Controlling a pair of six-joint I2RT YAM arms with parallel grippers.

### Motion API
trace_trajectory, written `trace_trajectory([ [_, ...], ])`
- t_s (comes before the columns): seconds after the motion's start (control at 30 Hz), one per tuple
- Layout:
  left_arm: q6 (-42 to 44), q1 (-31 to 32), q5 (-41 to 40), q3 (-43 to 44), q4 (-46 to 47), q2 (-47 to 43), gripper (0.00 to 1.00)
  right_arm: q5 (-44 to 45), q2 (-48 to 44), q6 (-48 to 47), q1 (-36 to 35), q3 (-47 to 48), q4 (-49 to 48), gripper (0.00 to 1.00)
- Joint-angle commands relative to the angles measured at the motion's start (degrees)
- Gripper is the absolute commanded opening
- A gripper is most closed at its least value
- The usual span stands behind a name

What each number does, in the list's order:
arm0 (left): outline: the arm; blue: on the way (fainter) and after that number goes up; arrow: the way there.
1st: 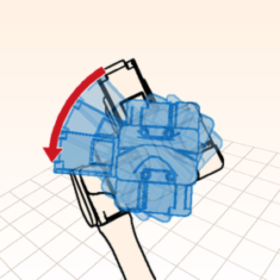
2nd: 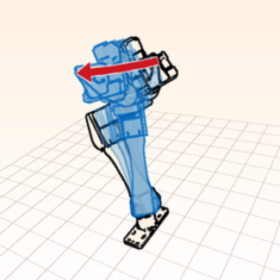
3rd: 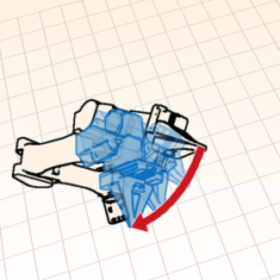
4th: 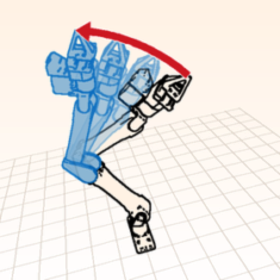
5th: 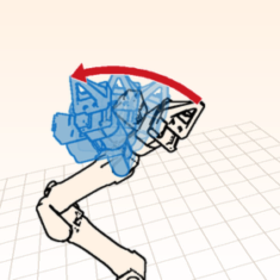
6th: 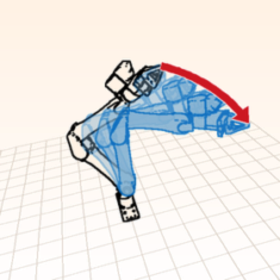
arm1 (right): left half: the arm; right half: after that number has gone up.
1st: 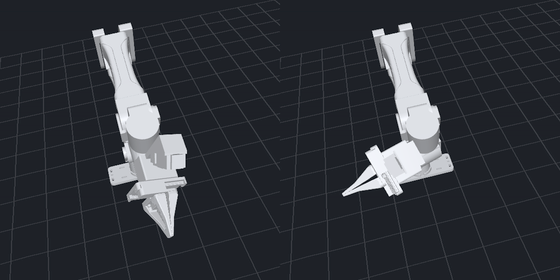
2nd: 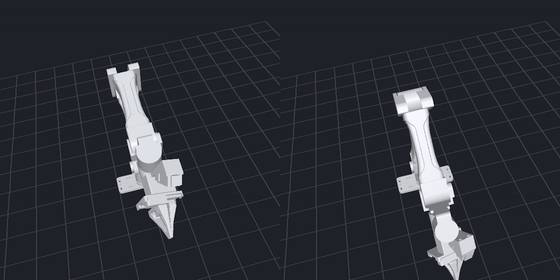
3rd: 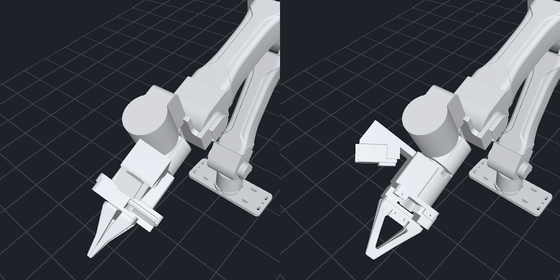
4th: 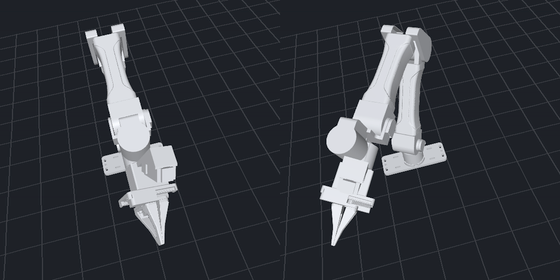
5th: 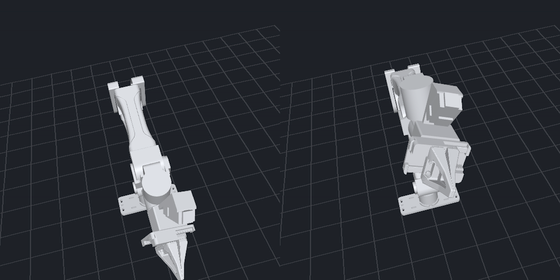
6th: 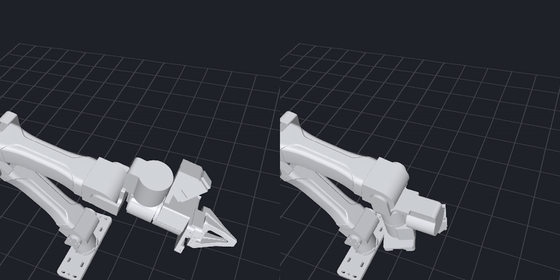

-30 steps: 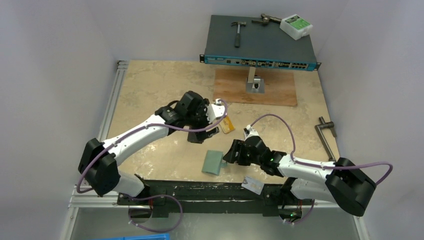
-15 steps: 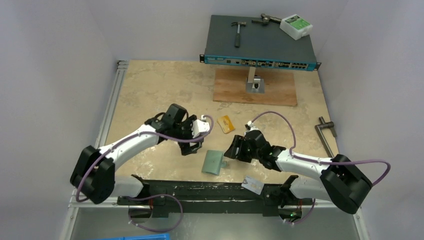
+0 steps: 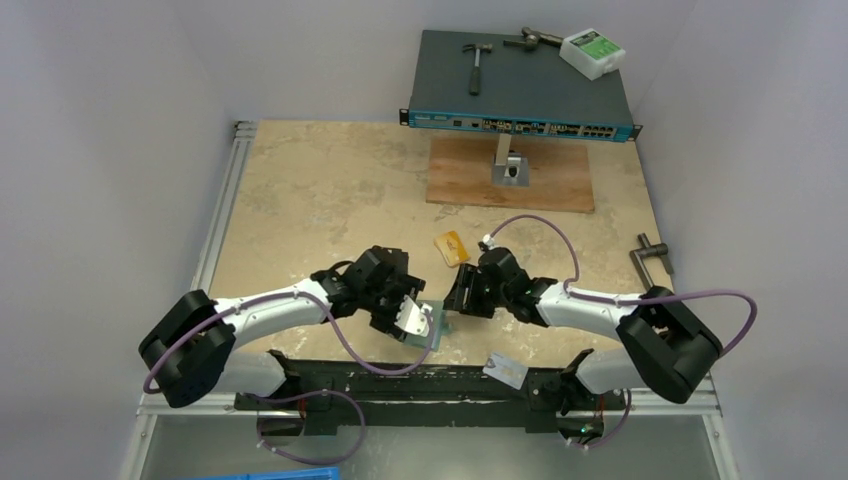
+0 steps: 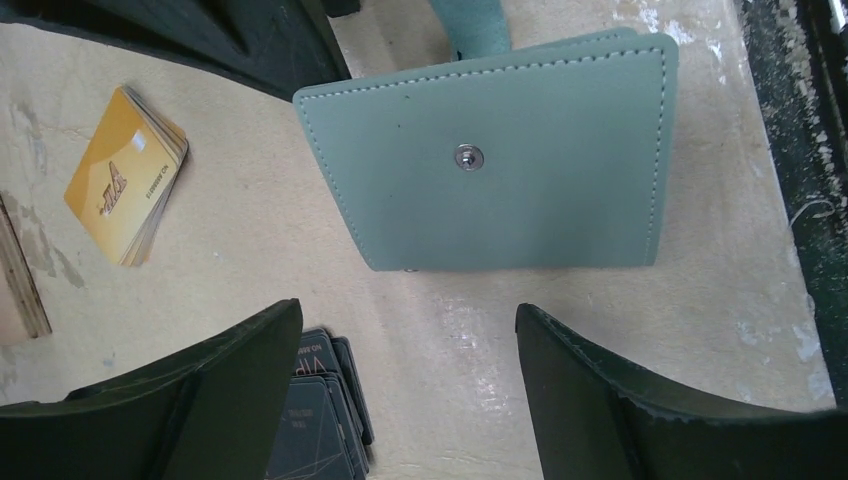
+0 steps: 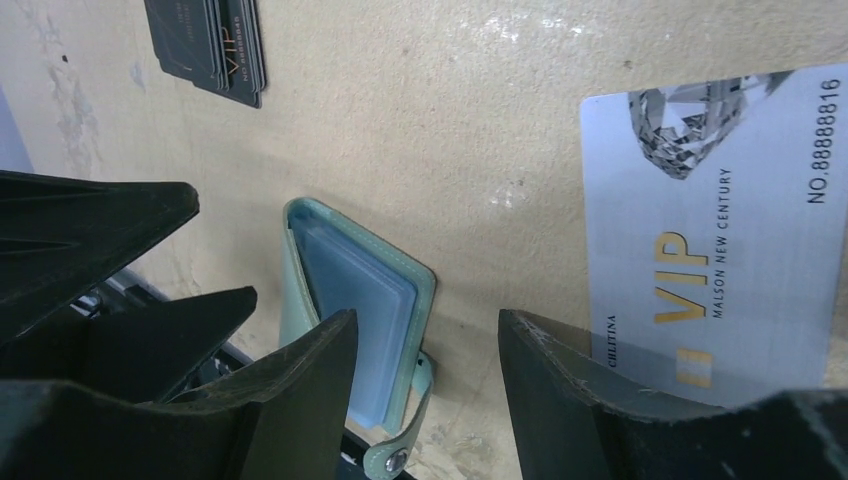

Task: Put the credit cards into the card holder
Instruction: Close the card holder at the center of the board.

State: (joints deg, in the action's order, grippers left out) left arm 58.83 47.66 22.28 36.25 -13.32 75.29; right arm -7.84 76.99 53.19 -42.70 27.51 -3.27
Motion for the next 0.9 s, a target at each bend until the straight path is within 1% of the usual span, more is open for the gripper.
trace_trajectory([
  [0.0,5.7,0.1,0.8,-1.5,6.7,-1.6,0.77,-1.2,1.3,-1.5,0.1,1.2,4.0,0.54],
  [0.1,8.1,0.5,2.2,-2.7,7.2,-1.4,0.76,-1.2,1.9,-2.2,0.1,2.5,5.7,0.54],
  [0.27,9.4,1.8,3.4,-1.3,5.0,-0.9,0.75,-1.0,1.7,-2.2,0.1,2.4,6.4,0.54],
  [0.33,9.4,3.2,3.4,-0.4,3.5,-0.3,0.69,-0.9,1.2,-2.1,0.1,2.4,6.9,0.54],
  [0.4,9.3,4.8,2.7,0.3,2.2,0.3,0.58,-0.3,0.1,-2.2,0.1,2.1,7.8,0.54],
  [0.5,10.1,6.5,3.0,0.8,-1.1,0.9,0.46,0.0,-1.5,-1.9,0.6,1.3,8.0,0.54],
  [0.63,13.0,9.4,1.8,0.5,-5.1,2.0,0.41,0.0,-2.2,-2.1,1.1,1.4,8.6,0.54],
  [0.7,12.8,10.3,1.6,0.8,-6.3,2.9,0.4,0.1,-2.5,-2.3,1.3,1.6,9.2,0.53],
  [0.8,11.9,10.9,0.5,1.5,-6.3,5.1,0.32,0.0,-3.6,-2.3,1.6,1.7,10.1,0.53],
  [0.87,11.1,11.0,-0.1,2.0,-5.7,6.5,0.3,-0.1,-4.5,-2.7,1.6,1.8,11.0,0.53],
])
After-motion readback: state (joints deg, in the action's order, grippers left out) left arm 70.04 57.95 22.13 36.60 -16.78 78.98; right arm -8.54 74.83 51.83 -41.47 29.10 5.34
